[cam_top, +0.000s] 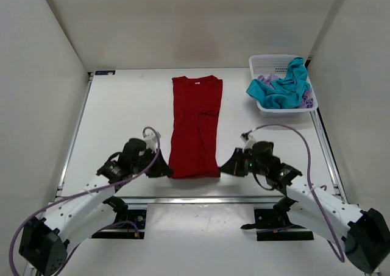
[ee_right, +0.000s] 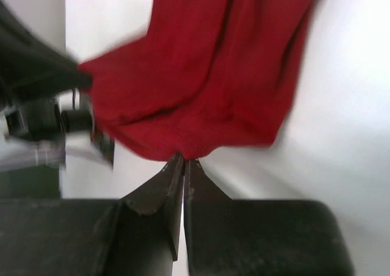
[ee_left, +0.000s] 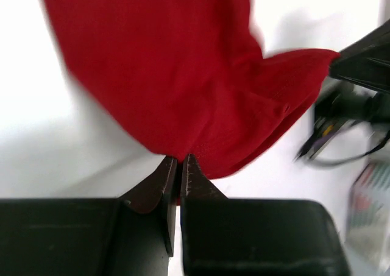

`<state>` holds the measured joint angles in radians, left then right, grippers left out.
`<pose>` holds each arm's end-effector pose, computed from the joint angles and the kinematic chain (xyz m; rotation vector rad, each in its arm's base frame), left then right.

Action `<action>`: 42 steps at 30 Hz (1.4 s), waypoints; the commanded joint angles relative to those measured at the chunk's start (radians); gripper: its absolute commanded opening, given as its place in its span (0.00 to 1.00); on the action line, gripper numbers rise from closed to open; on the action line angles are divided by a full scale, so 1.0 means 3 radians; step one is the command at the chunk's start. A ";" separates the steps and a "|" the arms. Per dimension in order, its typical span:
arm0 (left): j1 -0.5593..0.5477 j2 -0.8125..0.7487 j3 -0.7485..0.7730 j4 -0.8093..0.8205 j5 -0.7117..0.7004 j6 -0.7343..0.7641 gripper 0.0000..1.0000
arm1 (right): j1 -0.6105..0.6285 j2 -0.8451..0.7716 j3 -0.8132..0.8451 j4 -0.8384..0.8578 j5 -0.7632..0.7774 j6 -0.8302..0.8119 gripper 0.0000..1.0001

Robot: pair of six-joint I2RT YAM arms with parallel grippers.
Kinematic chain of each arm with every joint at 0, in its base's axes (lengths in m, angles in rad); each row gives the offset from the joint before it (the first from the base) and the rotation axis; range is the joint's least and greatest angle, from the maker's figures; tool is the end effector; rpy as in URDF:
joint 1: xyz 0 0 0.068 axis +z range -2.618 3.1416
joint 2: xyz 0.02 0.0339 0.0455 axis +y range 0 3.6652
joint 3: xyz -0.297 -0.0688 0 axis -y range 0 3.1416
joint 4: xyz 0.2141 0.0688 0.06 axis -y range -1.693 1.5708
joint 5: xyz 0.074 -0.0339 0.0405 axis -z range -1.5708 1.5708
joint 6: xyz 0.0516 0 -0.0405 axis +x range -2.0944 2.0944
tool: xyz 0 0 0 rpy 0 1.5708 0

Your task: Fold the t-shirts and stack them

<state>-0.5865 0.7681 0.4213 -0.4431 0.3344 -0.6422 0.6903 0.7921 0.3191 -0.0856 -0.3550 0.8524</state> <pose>0.0860 -0.0775 0.2163 0.1050 2.5285 -0.9471 0.0912 0.0986 0.2159 -0.0429 2.3743 1.2169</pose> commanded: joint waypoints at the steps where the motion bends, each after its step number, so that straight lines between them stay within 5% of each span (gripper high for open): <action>1: 0.0359 0.0490 0.0516 0.0233 0.0093 0.0157 0.00 | -0.0647 0.0375 0.0474 0.0014 -0.0426 -0.0687 0.00; 8: 0.0886 0.1840 0.1452 0.0663 -0.0174 0.0275 0.00 | -0.1385 0.1688 0.1374 0.0596 -0.0622 -0.1041 0.00; 14: 0.1055 0.2807 0.2169 0.0705 -0.0169 0.0254 0.00 | -0.1549 0.2738 0.2233 0.0577 -0.0750 -0.1133 0.00; 24: 0.1188 0.3652 0.2798 0.1011 -0.0061 0.0106 0.14 | -0.1713 0.3909 0.3297 0.0352 -0.0754 -0.1241 0.03; 26: 0.1244 0.3693 0.2763 0.1205 0.0086 -0.0012 0.26 | -0.1723 0.3996 0.3486 0.0301 -0.0750 -0.1271 0.09; 28: 0.1285 0.3627 0.2646 0.1348 0.0224 -0.0159 0.53 | -0.1723 0.3905 0.3492 0.0204 -0.0684 -0.1282 0.23; 32: 0.1265 0.3041 0.2191 0.1691 0.0027 -0.0237 0.47 | -0.1652 0.3609 0.3207 0.0260 -0.0591 -0.1272 0.39; 37: 0.0750 0.2558 0.1563 0.1835 -0.0281 -0.0140 0.42 | -0.1259 0.3112 0.2501 0.0689 -0.0433 -0.1184 0.12; 42: 0.0498 0.2797 0.1260 0.1968 -0.0353 -0.0135 0.40 | -0.0834 0.3260 0.2245 0.0695 -0.0264 -0.1241 0.05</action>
<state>-0.4408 1.5589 0.8471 0.1204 0.2653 -0.6884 0.4007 1.7508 1.0279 0.0872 -0.4831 0.4984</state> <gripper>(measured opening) 0.407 0.051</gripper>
